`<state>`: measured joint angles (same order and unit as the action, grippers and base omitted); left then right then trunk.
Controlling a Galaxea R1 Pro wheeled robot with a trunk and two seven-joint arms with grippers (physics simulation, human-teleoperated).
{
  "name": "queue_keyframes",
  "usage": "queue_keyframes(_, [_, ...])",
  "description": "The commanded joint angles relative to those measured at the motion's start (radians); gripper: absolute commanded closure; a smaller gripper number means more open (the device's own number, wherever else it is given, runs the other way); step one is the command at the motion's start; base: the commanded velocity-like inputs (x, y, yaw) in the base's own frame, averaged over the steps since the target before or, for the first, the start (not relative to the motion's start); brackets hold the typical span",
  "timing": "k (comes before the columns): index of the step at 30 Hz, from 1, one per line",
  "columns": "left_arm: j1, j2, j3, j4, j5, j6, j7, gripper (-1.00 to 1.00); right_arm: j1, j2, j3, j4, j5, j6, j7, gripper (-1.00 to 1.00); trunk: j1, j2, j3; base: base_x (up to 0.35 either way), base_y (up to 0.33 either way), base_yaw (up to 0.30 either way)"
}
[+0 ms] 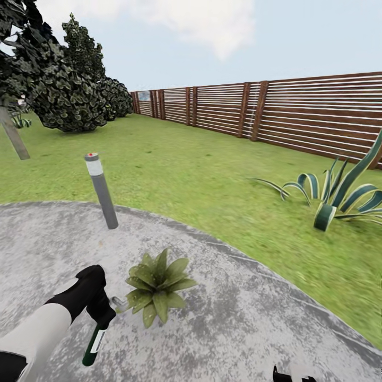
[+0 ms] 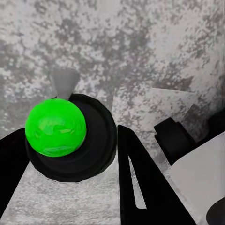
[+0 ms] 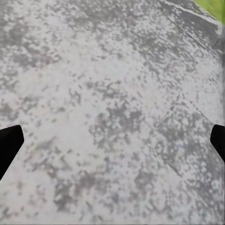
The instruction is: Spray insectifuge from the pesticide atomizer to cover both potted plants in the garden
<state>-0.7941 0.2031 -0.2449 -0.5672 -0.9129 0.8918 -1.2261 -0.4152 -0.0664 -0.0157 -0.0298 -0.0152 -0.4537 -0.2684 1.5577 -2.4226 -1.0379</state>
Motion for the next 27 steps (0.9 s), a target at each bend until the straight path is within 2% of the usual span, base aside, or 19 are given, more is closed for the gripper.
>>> queue_keyframes(1, [-0.001,0.000,-0.004,-0.002,-0.008,0.007,-0.010,1.00,0.000,0.001,-0.001,0.000,-0.002,-0.003,0.000,-1.00,0.000,0.000,-0.001,0.076,-0.283,0.086])
queue_keyframes(6, [-0.001,-0.001,-0.005,-0.003,-0.007,0.007,-0.010,1.00,0.000,0.002,-0.001,0.000,-0.002,-0.003,0.000,-1.00,0.000,0.000,-0.001,0.017,-0.293,0.166])
queue_keyframes(17, [-0.001,-0.001,-0.004,-0.002,-0.006,0.007,-0.010,1.00,0.000,0.002,-0.001,0.000,-0.002,-0.003,0.000,-1.00,0.000,0.000,-0.001,0.025,-0.282,0.011])
queue_keyframes(27, [-0.001,-0.002,-0.004,-0.022,-0.002,0.008,-0.010,1.00,0.000,0.002,-0.001,0.000,-0.002,-0.003,0.000,-1.00,0.000,0.000,-0.001,0.016,-0.018,0.000])
